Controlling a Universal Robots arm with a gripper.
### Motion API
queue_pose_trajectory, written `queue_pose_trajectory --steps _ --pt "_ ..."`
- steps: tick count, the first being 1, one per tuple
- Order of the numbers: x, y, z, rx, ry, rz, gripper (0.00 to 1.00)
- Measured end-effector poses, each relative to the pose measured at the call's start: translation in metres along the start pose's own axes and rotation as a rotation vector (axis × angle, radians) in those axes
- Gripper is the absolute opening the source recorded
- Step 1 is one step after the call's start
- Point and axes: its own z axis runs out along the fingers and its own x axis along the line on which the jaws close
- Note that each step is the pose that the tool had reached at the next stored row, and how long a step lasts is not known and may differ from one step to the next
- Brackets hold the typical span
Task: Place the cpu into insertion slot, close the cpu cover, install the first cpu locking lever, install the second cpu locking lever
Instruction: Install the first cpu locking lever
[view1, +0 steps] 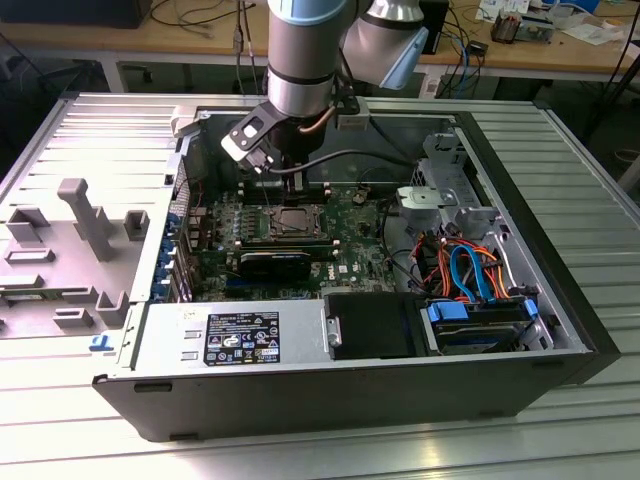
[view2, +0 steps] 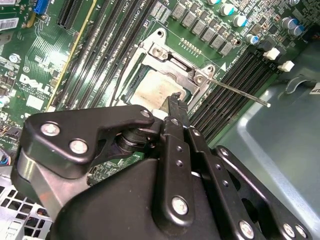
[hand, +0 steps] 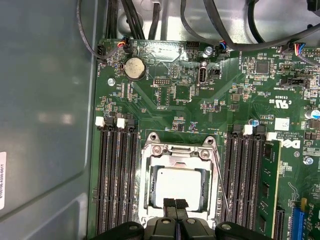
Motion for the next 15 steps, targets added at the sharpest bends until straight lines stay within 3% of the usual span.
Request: queue_pose_trajectory --steps 15 --pt "0.0010 -0.0006 -0.0164 -0.0001 0.0004 0.000 0.11"
